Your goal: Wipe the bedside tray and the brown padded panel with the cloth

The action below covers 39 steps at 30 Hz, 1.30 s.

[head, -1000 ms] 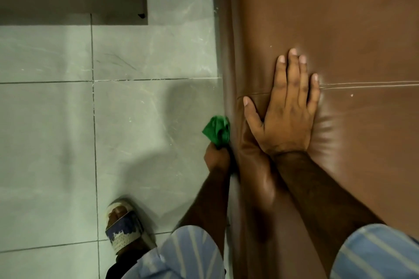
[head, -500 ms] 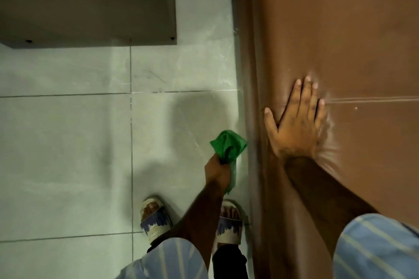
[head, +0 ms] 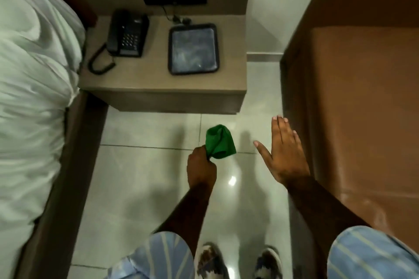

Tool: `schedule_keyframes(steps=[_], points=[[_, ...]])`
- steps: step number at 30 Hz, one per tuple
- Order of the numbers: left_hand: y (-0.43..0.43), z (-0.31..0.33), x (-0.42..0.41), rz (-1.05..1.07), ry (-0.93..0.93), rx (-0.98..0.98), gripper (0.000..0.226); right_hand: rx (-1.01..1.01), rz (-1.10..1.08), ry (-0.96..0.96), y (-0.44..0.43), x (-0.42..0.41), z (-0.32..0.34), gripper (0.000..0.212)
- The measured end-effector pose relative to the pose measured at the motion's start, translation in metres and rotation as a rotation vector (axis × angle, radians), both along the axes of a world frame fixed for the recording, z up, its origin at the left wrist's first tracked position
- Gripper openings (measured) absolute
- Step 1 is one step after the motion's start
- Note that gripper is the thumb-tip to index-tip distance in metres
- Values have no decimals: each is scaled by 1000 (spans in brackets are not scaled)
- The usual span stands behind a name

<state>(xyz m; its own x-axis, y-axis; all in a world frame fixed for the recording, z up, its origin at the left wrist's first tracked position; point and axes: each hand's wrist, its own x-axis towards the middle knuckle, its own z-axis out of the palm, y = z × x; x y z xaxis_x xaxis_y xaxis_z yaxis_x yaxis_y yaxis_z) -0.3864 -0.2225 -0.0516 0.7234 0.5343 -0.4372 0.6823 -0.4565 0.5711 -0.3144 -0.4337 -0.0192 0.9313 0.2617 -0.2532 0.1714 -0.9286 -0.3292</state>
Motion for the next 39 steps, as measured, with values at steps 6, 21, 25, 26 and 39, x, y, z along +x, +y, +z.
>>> schedule_keyframes(steps=[6, 21, 25, 26, 39], points=[[84, 42, 109, -87, -86, 158, 34, 28, 102, -19, 66, 100, 18, 89], [182, -23, 373, -542, -181, 451, 52, 63, 197, 98, 146, 303, -104, 66], [174, -64, 365, -668, -21, 353, 63, 42, 196, 30, 153, 298, -139, 69], [169, -72, 358, -673, -27, 340, 61, 28, 194, -5, 154, 294, -144, 70], [190, 11, 360, -826, -4, 463, 97, 11, 126, 6, 143, 333, -27, 95]])
